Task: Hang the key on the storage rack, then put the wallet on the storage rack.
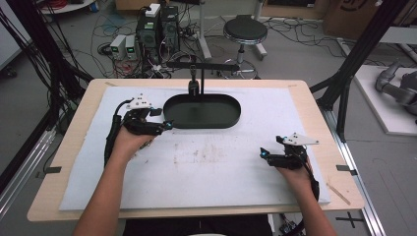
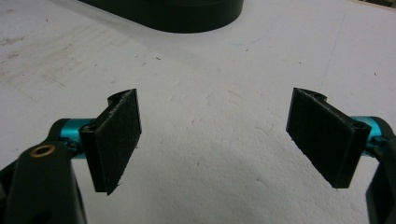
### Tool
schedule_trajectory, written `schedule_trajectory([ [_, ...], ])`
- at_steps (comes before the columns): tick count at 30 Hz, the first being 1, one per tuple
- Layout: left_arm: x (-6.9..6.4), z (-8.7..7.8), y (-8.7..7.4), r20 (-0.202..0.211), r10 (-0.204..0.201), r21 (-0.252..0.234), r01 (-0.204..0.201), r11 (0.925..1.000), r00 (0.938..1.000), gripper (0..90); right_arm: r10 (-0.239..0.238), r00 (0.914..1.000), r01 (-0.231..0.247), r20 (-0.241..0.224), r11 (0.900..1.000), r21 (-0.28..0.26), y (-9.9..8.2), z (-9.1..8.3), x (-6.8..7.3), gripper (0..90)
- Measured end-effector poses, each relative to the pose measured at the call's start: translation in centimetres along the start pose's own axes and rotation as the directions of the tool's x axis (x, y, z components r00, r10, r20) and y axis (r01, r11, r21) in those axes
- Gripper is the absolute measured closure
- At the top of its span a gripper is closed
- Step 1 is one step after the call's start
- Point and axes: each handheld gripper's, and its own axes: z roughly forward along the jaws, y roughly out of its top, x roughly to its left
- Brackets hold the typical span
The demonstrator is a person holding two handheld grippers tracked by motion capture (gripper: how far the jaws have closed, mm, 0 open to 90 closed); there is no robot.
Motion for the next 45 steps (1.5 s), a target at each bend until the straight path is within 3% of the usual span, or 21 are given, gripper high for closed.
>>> schedule_trajectory([
  [5, 0.4, -1.2, -1.8, -0.005, -0.025, -0.037, 0.025, 0.999, 0.9997, 29.2, 0.009, 0.9999, -0.009, 0.009, 0.9999, 0.013, -0.1, 0.0, -0.1, 18.2],
  [13, 1.7, -3.3, -3.7, -0.032, -0.027, -0.042, 0.026, 0.9988, 0.9991, 23.2, 0.015, 0.9998, -0.015, 0.009, 0.9998, 0.011, -0.1, 0.0, -0.3, 18.2],
  [18, 2.8, -5.0, -5.0, -0.052, -0.067, -0.091, 0.062, 0.9939, 0.9964, 19.6, 0.011, 0.9999, -0.011, 0.004, 0.9998, 0.014, -0.1, 0.0, -0.3, 18.2],
  [21, 3.1, -5.8, -5.3, -0.059, -0.067, -0.107, 0.06, 0.9924, 0.996, 16.9, 0.009, 0.9999, -0.009, 0.005, 0.9998, 0.016, -0.1, -0.1, -0.2, 18.2],
  [26, 3.0, -6.6, -5.4, -0.041, -0.046, -0.122, 0.041, 0.9917, 0.9981, 16.6, 0.001, 0.9999, -0.001, 0.013, 0.9998, 0.02, -0.1, -0.1, 0.0, 18.2],
  [32, 2.8, -6.2, -5.7, -0.029, -0.036, -0.127, 0.032, 0.9914, 0.9989, 16.7, -0.007, 0.9998, 0.007, 0.018, 0.9999, 0.012, 0.0, -0.1, 0.2, 18.2],
  [40, 1.4, -5.2, -6.4, -0.05, -0.031, -0.08, 0.027, 0.9964, 0.9983, 16.8, 0.011, 0.9999, -0.011, 0.002, 0.9996, 0.024, 0.1, 0.5, 0.4, 18.2],
  [42, 1.1, -5.3, -6.6, -0.051, -0.036, -0.08, 0.032, 0.9963, 0.9981, 16.8, 0.022, 0.9998, -0.022, 0.003, 0.9996, 0.02, 0.3, 0.6, 0.4, 18.2],
  [45, 0.1, -5.9, -8.3, -0.066, -0.077, -0.087, 0.071, 0.9936, 0.9948, 16.8, 0.03, 0.9995, -0.03, -0.009, 0.9994, 0.017, 0.7, 0.9, 0.6, 18.2],
])
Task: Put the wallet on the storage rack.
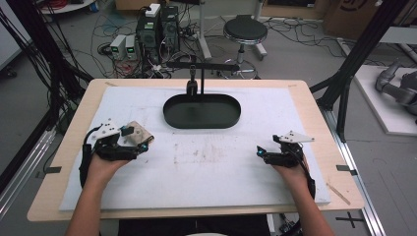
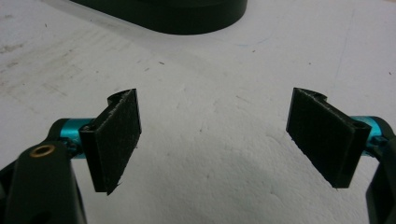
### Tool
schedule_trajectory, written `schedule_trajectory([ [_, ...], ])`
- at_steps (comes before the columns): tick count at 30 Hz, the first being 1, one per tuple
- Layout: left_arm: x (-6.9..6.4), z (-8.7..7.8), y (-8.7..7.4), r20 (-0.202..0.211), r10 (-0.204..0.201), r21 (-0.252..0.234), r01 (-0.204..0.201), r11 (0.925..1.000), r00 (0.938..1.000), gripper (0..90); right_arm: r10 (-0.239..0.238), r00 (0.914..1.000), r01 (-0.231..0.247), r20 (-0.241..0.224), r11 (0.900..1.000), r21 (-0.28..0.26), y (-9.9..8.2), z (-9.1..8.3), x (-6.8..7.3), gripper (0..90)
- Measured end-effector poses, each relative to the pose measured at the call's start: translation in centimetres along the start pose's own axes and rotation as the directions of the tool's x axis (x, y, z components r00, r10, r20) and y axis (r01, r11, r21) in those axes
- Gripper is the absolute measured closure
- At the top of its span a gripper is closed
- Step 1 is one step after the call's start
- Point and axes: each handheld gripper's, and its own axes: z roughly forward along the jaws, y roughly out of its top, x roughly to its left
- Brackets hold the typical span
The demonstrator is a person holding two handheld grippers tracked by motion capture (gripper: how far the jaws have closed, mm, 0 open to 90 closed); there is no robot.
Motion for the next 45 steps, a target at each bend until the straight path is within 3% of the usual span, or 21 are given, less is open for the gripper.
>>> schedule_trajectory([
  [5, -0.6, -1.4, -2.0, -0.03, -0.011, 0.04, 0.012, 0.9991, 0.9995, 16.8, 0.007, 0.9993, -0.008, -0.037, 0.9998, -0.016, 0.4, 0.3, 0.4, 18.1],
  [10, 0.0, -3.9, -3.1, -0.072, -0.037, 0.001, 0.037, 0.9993, 0.9967, 16.8, -0.009, 0.9985, 0.008, -0.054, 0.9999, -0.01, 0.6, 0.7, 0.8, 18.1],
  [17, 0.2, -5.0, -3.7, -0.073, -0.018, 0.0, 0.018, 0.9998, 0.9972, 16.8, 0.017, 0.9952, -0.015, -0.096, 0.9995, 0.029, 1.6, 1.2, 1.3, 18.1],
  [19, 0.4, -5.3, -3.7, -0.076, -0.019, -0.013, 0.018, 0.9997, 0.9969, 16.8, 0.019, 0.9932, -0.016, -0.115, 0.9995, 0.028, 2.6, 1.4, 1.9, 18.1],
  [29, 1.0, -6.4, -3.6, -0.088, -0.001, -0.043, -0.002, 0.9991, 0.9962, 16.8, -0.036, 0.9879, 0.046, -0.151, 0.997, 0.063, 5.5, 3.8, 4.8, 18.1],
  [37, 1.2, -6.7, -3.7, -0.088, 0.004, -0.041, -0.008, 0.9991, 0.9961, 16.7, -0.107, 0.9753, 0.123, -0.193, 0.9899, 0.07, 8.1, 5.9, 7.5, 18.1],
  [45, 0.9, -7.2, -3.7, -0.085, 0.015, -0.042, -0.019, 0.9989, 0.9963, 16.7, -0.145, 0.9595, 0.164, -0.242, 0.9844, 0.063, 9.6, 7.8, 9.8, 18.1],
])
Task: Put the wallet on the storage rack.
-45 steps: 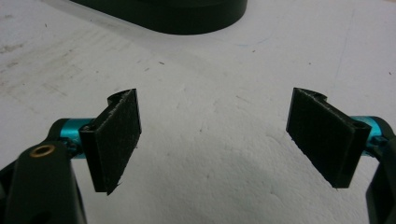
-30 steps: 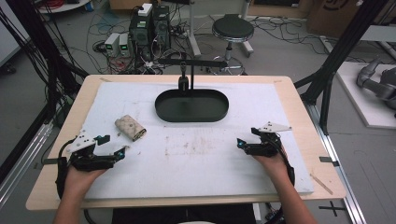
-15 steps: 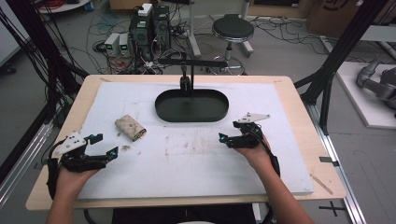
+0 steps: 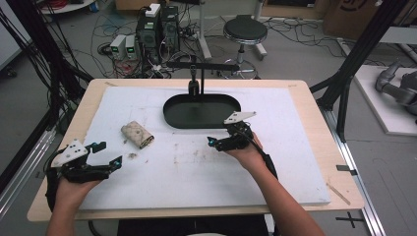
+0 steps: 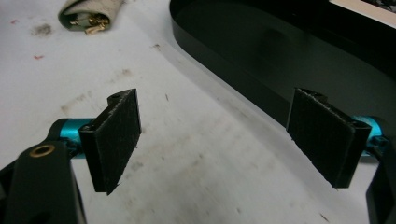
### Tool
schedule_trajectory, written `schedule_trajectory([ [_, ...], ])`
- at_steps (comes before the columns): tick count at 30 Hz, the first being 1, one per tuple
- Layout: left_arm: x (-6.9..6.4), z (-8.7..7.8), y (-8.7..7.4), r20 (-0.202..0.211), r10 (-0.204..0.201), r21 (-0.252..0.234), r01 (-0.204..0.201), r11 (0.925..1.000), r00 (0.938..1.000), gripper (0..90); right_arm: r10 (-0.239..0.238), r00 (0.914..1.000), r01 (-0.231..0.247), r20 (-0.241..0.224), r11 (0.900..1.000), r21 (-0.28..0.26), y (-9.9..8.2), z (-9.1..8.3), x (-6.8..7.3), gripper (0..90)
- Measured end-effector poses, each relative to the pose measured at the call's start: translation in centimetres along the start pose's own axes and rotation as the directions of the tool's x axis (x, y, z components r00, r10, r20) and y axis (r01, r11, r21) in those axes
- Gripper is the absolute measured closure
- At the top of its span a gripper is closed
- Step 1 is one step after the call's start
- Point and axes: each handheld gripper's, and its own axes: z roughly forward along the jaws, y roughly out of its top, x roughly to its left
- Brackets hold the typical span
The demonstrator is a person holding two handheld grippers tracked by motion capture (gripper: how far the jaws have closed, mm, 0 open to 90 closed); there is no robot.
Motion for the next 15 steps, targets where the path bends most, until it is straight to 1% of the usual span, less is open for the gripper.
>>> schedule_trajectory([
  [1, -0.1, -0.2, -0.1, 0.001, -0.002, -0.001, 0.002, 1.0, 1.0, 16.7, -0.007, 1.0, 0.007, -0.007, 1.0, 0.007, 0.4, 0.6, 0.3, 18.1],
  [3, -0.2, -0.4, -0.2, -0.002, -0.005, -0.003, 0.005, 1.0, 1.0, 16.7, -0.006, 0.9998, 0.006, -0.017, 1.0, 0.006, 0.8, 1.1, 0.6, 18.1],
  [5, -0.3, -0.6, -0.4, -0.003, 0.0, 0.001, 0.0, 1.0, 1.0, 16.7, -0.011, 0.9997, 0.011, -0.021, 0.9999, 0.006, 1.1, 1.4, 0.8, 18.1],
  [7, -0.4, -0.9, -0.6, -0.01, -0.005, 0.002, 0.005, 1.0, 0.9999, 16.7, -0.007, 0.9994, 0.007, -0.034, 1.0, -0.007, 1.4, 1.9, 1.0, 18.1],
  [8, -0.4, -1.1, -0.7, -0.012, -0.008, 0.0, 0.008, 1.0, 0.9999, 16.7, 0.001, 0.9991, -0.001, -0.041, 1.0, -0.007, 1.5, 2.1, 1.2, 18.1],
  [10, -0.5, -1.3, -0.8, -0.017, -0.006, 0.003, 0.006, 1.0, 0.9998, 16.7, 0.002, 0.999, -0.002, -0.045, 1.0, -0.006, 1.6, 2.4, 1.3, 18.1],
  [11, -0.5, -1.6, -1.0, -0.023, -0.011, 0.003, 0.011, 0.9999, 0.9997, 16.7, -0.008, 0.9986, 0.008, -0.052, 1.0, 0.005, 2.0, 3.1, 1.6, 18.1],
  [14, -0.4, -2.0, -1.3, -0.029, -0.016, 0.001, 0.016, 0.9999, 0.9995, 16.7, -0.013, 0.998, 0.014, -0.061, 0.9999, 0.006, 2.4, 3.6, 2.0, 18.1],
  [15, -0.4, -2.3, -1.6, -0.033, -0.023, 0.0, 0.023, 0.9997, 0.9992, 16.7, -0.018, 0.9978, 0.018, -0.064, 0.9998, 0.006, 2.7, 3.9, 2.2, 18.1],
])
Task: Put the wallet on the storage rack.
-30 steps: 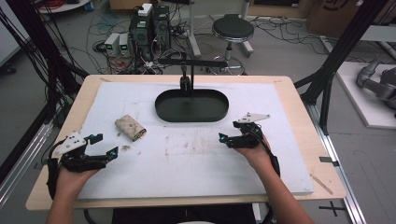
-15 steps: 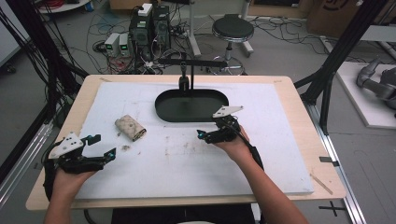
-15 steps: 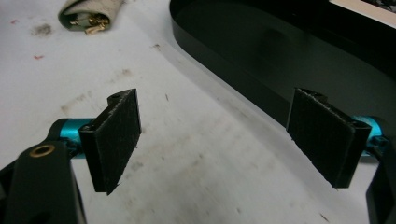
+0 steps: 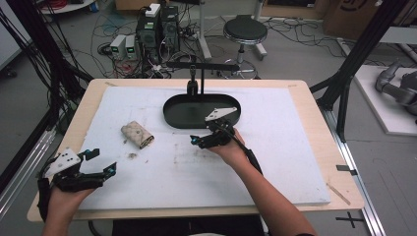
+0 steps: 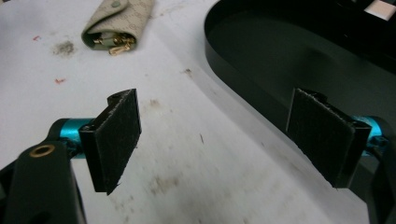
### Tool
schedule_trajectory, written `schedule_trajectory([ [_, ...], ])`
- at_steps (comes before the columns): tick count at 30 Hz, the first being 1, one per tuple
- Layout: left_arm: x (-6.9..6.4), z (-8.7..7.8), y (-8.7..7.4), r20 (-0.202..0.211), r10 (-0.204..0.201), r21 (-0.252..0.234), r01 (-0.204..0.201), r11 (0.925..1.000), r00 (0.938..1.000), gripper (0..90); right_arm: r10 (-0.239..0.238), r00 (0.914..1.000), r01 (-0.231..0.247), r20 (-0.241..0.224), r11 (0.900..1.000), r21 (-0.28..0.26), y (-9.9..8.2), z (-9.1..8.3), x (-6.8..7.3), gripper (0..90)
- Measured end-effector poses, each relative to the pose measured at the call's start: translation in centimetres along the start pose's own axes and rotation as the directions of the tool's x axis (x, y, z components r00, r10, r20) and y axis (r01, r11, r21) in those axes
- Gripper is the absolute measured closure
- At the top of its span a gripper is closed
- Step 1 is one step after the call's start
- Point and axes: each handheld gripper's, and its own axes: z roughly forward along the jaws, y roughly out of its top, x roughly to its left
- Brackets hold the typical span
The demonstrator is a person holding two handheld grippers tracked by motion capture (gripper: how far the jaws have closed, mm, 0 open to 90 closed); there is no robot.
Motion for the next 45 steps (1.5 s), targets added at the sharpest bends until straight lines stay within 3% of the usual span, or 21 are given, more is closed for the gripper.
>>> schedule_trajectory([
  [12, 0.1, -2.0, -0.9, -0.027, -0.009, -0.006, 0.009, 0.9999, 0.9996, 16.7, -0.049, 0.9954, 0.05, -0.082, 0.9987, 0.012, 3.6, 5.0, 3.3, 18.1],
  [20, 0.2, -2.9, -1.4, -0.047, -0.015, -0.006, 0.014, 0.9999, 0.9988, 16.8, -0.062, 0.9921, 0.064, -0.109, 0.9978, 0.015, 5.8, 7.9, 4.8, 18.1],
  [31, 0.2, -3.2, -1.7, -0.061, -0.023, 0.0, 0.023, 0.9997, 0.9978, 16.8, -0.036, 0.9924, 0.041, -0.118, 0.9984, 0.04, 6.9, 11.4, 6.2, 18.1],
  [36, 0.3, -3.3, -1.7, -0.061, -0.022, -0.004, 0.022, 0.9997, 0.9979, 16.8, -0.051, 0.9907, 0.058, -0.126, 0.9968, 0.054, 7.5, 12.9, 7.2, 18.1],
  [45, 0.4, -3.4, -1.8, -0.062, -0.023, -0.004, 0.023, 0.9997, 0.9978, 16.8, -0.045, 0.9926, 0.062, -0.113, 0.9866, 0.151, 7.3, 16.2, 9.1, 18.1],
])
